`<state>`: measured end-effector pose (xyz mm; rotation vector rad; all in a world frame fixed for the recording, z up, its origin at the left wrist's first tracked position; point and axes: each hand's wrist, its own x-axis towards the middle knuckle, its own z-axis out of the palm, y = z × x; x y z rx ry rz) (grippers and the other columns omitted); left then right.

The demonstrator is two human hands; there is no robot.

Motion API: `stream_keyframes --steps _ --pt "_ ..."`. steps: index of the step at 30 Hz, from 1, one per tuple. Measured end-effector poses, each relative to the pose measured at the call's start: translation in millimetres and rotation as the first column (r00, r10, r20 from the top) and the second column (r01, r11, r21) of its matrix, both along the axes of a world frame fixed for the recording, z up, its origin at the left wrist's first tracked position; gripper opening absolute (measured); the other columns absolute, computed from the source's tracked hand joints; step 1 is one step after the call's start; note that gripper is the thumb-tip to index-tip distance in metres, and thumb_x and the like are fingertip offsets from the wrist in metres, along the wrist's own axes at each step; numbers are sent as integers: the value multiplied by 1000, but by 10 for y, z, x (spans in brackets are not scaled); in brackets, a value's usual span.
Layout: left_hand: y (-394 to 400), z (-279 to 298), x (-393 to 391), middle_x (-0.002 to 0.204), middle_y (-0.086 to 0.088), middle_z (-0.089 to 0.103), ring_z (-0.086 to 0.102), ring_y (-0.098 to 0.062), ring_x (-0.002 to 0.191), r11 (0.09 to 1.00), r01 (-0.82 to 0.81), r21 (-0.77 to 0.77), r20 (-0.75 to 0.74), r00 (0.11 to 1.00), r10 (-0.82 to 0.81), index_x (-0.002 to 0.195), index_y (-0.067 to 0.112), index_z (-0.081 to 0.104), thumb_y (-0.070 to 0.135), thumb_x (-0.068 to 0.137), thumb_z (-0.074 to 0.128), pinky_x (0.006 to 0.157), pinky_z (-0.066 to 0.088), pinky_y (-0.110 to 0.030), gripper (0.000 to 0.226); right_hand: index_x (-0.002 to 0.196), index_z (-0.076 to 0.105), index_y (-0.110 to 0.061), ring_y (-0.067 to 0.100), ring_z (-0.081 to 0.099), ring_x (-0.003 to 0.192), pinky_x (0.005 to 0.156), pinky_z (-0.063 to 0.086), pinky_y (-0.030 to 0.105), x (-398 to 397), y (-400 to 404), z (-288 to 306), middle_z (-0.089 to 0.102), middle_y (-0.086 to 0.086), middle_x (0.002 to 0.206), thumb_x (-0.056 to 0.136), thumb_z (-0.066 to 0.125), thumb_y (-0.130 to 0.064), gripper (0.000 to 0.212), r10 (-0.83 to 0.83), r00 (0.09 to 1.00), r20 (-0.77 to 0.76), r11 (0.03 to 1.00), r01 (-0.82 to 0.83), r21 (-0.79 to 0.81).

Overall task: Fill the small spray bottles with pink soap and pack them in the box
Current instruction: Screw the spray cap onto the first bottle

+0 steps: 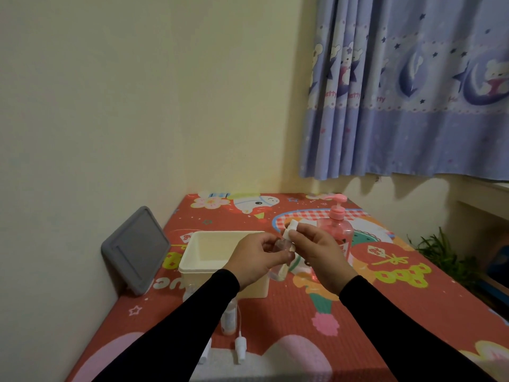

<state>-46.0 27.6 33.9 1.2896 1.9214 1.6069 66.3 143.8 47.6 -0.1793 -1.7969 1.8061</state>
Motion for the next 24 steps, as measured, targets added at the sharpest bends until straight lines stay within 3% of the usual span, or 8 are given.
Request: stream_keyframes --steps 3,6,9,11,14,18,21,24 --pt "1 3 19 85 -6 73 69 -19 81 1000 -6 0 -27 1000 6 85 17 72 29 73 78 81 54 -43 18 100 62 2 8 63 64 54 47 15 -21 -22 -6 67 5 77 90 65 -15 20 -82 997 10 997 82 8" --pt "1 14 55 83 -7 73 65 -13 75 1000 1 2 -50 999 -1 83 14 71 27 75 77 75 52 -39 16 102 55 2 11 61 62 50 46 19 -57 -32 -18 63 13 82 83 73 -23 36 -118 993 24 992 119 -36" --pt "1 13 46 85 -7 74 69 -21 81 1000 7 2 -52 999 -6 86 15 72 32 72 77 82 54 -44 22 104 60 -5 27 71 81 66 57 34 -56 -54 -18 71 16 92 84 71 -22 29 -54 998 13 994 55 -95" --pt "-7 2 31 87 -7 74 70 -26 87 1000 4 -3 -58 998 -4 89 15 72 38 70 75 86 54 -52 30 105 66 -8 29 71 91 74 58 37 -59 -72 -18 72 18 99 88 66 -17 19 -25 1000 -2 995 25 -98" --pt "-12 -16 11 87 -6 74 70 -26 88 1000 -17 -5 -60 998 17 89 17 73 43 68 74 85 53 -54 33 105 68 -2 30 69 91 77 58 35 -72 -82 -24 69 24 98 90 64 -19 23 -15 1000 -17 996 14 -84" --pt "-26 6 -15 87 -5 75 71 -23 88 999 -33 -3 -30 999 33 89 18 74 40 68 76 87 53 -53 31 103 69 -4 17 70 84 70 56 22 -80 -64 -27 73 11 94 98 51 -13 21 -8 1000 -4 993 7 -114" --pt "-43 15 -27 87 -2 76 72 -19 88 999 -36 -18 -13 999 36 90 18 74 35 69 77 88 54 -51 28 104 69 -6 21 70 92 80 56 28 -92 -15 -62 74 12 98 96 55 -13 18 -44 999 21 999 44 -6" --pt "-41 3 -33 86 -3 74 71 -21 87 999 -43 -26 -49 998 41 87 19 73 40 67 77 85 54 -52 29 99 66 -7 28 67 91 81 54 35 -116 6 -85 70 13 93 86 70 -24 22 -115 993 36 993 114 34"
